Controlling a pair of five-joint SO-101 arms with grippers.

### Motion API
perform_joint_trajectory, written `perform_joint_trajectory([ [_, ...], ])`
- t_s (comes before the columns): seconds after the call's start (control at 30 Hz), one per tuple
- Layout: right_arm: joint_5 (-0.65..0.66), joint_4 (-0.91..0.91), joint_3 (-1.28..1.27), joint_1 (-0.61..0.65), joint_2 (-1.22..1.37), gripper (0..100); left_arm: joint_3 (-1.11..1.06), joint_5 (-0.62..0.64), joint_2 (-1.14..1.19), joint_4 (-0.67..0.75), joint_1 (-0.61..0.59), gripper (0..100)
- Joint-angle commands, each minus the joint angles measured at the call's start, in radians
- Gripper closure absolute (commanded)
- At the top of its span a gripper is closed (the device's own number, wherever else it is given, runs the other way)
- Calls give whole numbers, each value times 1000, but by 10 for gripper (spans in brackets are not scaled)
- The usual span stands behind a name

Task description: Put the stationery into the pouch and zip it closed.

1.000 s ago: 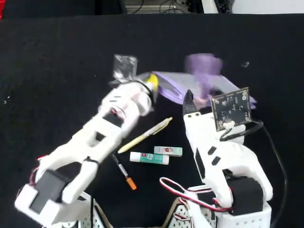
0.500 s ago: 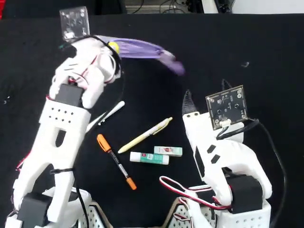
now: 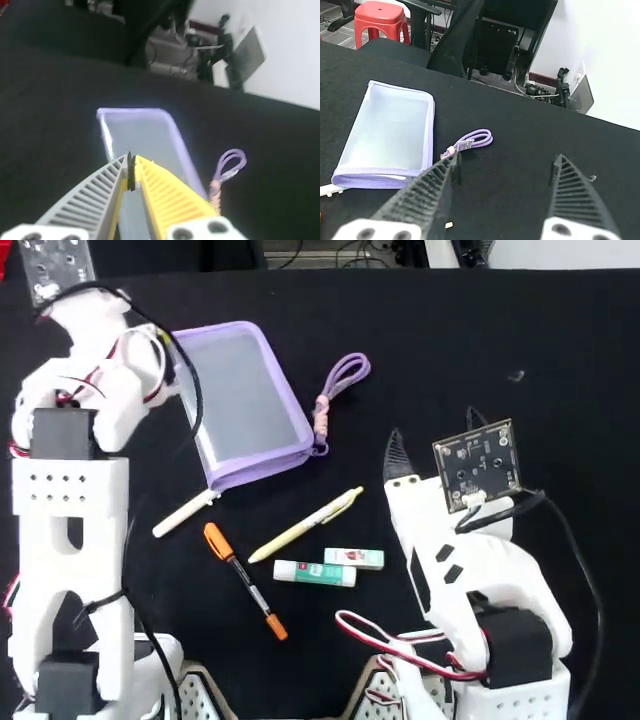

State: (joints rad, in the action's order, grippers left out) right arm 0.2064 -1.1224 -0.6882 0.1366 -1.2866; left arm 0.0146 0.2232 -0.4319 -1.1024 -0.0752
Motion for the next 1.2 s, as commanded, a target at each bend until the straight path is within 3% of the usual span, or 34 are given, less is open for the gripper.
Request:
perform_joint_trajectory([
  [0.0,11,29,4,15,28,726,-39,-89,-38,-17,-27,970],
  [0.2,9,86,2,15,153,726,-205,-138,-48,-21,-22,839],
  [0.33,5,117,2,15,236,726,-278,-146,-107,-25,-25,830],
  [0.53,6,137,1,14,272,726,-478,-146,-419,-8,15,830],
  [0.73,8,137,1,14,277,726,-803,-147,-700,129,10,826],
  [1.17,9,137,1,14,278,726,-1342,-166,-1189,256,16,824],
])
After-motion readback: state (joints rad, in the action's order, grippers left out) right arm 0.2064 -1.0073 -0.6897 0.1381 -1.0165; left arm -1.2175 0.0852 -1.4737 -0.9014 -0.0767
